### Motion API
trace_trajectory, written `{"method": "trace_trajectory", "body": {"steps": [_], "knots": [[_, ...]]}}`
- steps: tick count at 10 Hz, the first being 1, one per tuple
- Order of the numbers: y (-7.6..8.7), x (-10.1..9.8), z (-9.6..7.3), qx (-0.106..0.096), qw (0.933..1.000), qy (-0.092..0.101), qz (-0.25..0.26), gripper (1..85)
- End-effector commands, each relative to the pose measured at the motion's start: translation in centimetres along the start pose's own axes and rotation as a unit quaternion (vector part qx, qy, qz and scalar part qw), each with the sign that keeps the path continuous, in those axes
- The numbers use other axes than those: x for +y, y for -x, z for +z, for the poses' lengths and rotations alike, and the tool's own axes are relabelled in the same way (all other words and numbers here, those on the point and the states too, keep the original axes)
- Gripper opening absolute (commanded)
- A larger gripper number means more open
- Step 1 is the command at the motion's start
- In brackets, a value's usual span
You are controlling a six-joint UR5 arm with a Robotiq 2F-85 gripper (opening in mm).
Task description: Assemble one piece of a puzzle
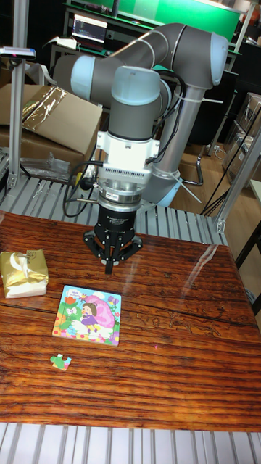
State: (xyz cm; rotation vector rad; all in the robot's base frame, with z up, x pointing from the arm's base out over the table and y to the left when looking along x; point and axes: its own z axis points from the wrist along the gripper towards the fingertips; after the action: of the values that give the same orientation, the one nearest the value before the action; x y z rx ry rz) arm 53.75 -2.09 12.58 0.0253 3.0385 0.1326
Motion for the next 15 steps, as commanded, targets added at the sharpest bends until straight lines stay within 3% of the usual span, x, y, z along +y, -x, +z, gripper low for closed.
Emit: {"method": "trace_trajectory", "body": {"steps": [1, 4, 6, 7, 9, 15], "knots": [[-0.9, -0.3, -0.2, 0.017, 0.9996, -0.005, 0.024, 1.3], [-1.3, -1.4, -0.2, 0.023, 0.9977, -0.027, 0.057, 1.3], [-0.4, -1.3, -0.2, 0.006, 0.9980, -0.023, 0.058, 1.3], [0.0, -1.8, -0.2, -0.002, 0.9983, -0.033, 0.049, 1.3], [1.0, -2.1, 0.2, -0.011, 0.9993, -0.031, 0.020, 1.3], [5.4, -6.9, 6.5, -0.011, 0.9991, -0.036, -0.022, 1.3]]}}
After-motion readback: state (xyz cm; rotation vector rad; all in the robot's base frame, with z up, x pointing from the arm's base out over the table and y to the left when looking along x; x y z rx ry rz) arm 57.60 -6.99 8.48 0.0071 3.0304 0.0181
